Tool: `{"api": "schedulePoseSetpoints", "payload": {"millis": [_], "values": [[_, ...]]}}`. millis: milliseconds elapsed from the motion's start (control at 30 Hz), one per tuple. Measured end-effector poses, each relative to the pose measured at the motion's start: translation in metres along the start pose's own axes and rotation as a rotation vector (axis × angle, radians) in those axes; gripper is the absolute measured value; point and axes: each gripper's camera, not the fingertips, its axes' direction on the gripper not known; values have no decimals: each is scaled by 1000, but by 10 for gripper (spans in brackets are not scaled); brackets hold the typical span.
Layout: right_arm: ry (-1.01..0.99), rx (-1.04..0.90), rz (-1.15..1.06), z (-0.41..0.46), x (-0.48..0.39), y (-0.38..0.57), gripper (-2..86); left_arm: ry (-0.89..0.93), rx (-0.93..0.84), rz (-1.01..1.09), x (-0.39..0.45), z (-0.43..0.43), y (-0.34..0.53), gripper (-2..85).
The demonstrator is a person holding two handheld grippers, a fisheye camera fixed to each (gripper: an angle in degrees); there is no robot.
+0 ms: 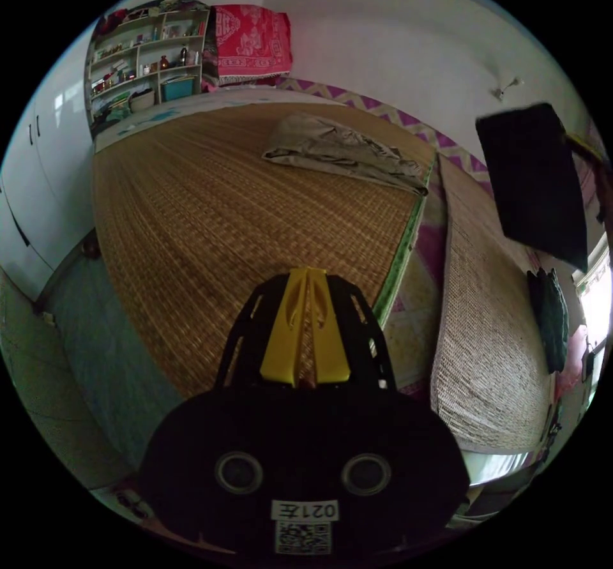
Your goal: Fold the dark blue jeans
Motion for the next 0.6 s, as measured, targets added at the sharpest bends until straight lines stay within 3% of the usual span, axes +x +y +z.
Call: {"api": "schedulePoseSetpoints", "payload": {"millis": [167,233,433,600], "values": [[-229,-219,-165,48,-161,107,35,-2,-1,2,4,3,3,-10],[-316,-249,-126,64,-192,136,40,-15,0,12,8,3,5,-10],[-291,-21,104,10,-174,183,89,56,-19,117,23,-3,11,-9],[-301,-90,80,33,-181,187,131,211,97,229,51,-45,31,-10]]}}
